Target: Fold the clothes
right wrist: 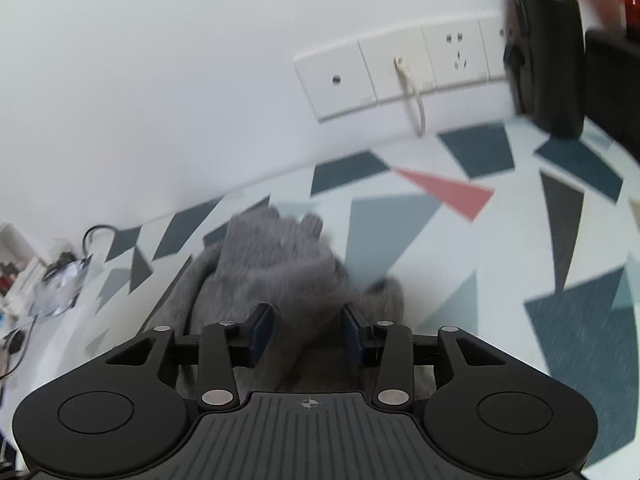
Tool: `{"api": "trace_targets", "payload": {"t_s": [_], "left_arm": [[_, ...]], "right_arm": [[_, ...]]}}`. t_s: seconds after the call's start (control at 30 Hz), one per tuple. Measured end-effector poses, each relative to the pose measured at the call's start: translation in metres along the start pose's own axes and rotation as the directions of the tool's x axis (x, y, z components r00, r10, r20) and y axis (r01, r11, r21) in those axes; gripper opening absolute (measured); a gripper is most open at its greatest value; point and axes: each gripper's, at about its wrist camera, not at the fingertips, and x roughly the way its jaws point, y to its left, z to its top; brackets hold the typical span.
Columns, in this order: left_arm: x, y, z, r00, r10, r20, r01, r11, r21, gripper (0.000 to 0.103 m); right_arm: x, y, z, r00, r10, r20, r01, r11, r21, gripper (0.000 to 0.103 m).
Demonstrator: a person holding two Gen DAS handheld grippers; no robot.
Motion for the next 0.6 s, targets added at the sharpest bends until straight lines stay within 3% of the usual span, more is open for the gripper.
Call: {"api": "trace_targets", "payload": {"t_s": [0.13, 0.17, 0.2, 0.27, 0.47, 0.6], "left_arm": [[-0.003, 0.004, 0.004, 1.0, 0.007, 0.017, -0.007, 1.0, -0.013, 0.013], [-0.002, 0.006, 0.003, 1.0, 0.012, 0.016, -0.011, 1.0, -0.018, 0.013], [-0.001, 0.008, 0.002, 1.0, 0.017, 0.013, -0.017, 1.0, -0.025, 0.013], [0.002, 0.012, -0.002, 1.0, 0.019, 0.0, -0.019, 0.999, -0.044, 0.013], [0.014, 0.021, -0.009, 0.999, 0.014, -0.041, -0.016, 0.998, -0.062, 0.013], [0.025, 0.017, -0.008, 0.998, 0.02, -0.06, -0.022, 0.999, -0.036, 0.014]], "right_arm": [[0.009, 0.006, 0.007, 1.0, -0.002, 0.005, 0.002, 1.0, -0.024, 0.051], [0.011, 0.007, 0.009, 1.0, -0.002, 0.006, 0.002, 1.0, -0.03, 0.044], [0.012, 0.008, 0.009, 1.0, 0.002, 0.001, -0.002, 0.999, -0.034, 0.026], [0.011, 0.008, 0.007, 1.0, 0.018, -0.006, -0.019, 0.999, -0.041, 0.011], [-0.025, -0.003, -0.01, 0.997, 0.072, 0.033, -0.07, 0.996, -0.06, 0.008], [-0.039, -0.017, -0.035, 0.998, 0.056, 0.003, -0.056, 0.998, -0.028, 0.007]]}}
